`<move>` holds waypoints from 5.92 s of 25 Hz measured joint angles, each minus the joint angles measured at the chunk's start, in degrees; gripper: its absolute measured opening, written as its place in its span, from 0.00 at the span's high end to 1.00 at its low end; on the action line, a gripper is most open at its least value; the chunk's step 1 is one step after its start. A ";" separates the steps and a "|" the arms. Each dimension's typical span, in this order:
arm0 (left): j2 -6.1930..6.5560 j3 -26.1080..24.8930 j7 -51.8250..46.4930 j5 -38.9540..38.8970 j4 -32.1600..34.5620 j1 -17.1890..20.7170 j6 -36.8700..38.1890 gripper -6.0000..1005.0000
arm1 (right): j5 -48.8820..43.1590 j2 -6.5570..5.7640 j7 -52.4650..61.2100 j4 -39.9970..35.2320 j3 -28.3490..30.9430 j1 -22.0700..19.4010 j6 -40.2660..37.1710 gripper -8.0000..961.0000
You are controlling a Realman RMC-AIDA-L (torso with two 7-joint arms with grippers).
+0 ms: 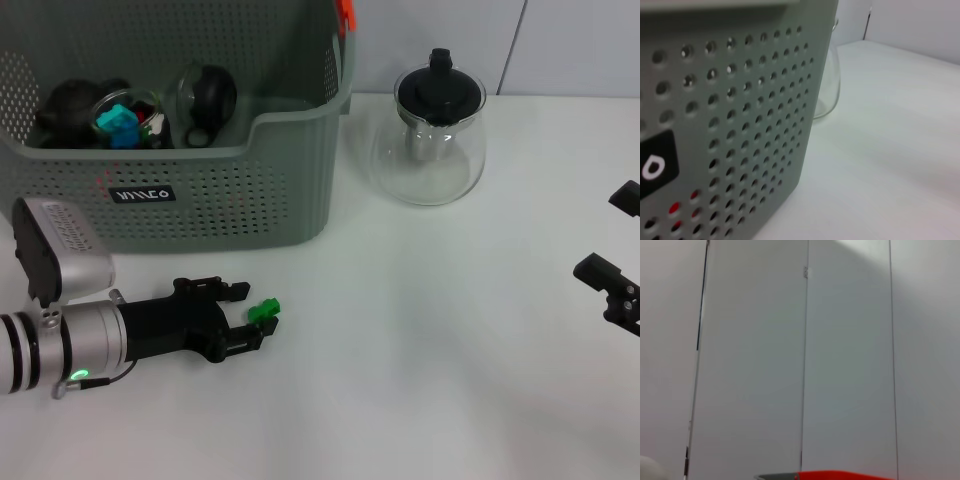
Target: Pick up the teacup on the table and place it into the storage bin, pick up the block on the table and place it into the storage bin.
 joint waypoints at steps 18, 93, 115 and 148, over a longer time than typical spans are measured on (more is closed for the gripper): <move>-0.09 -0.03 2.10 -0.27 -0.82 0.36 -0.14 0.55 | 0.00 -0.09 0.00 0.00 0.08 0.24 0.00 0.17; 6.43 -3.46 -24.43 -37.54 14.25 -0.31 22.33 0.39 | 0.41 0.28 0.26 3.70 3.85 3.45 -0.75 0.17; 5.60 -2.36 -9.81 -5.42 6.39 3.91 33.58 0.26 | -23.52 0.23 7.74 9.57 2.01 13.11 9.01 0.16; 4.57 1.17 4.41 -0.50 3.85 4.14 30.12 0.17 | -24.64 0.44 -3.60 15.03 0.70 15.51 15.47 0.05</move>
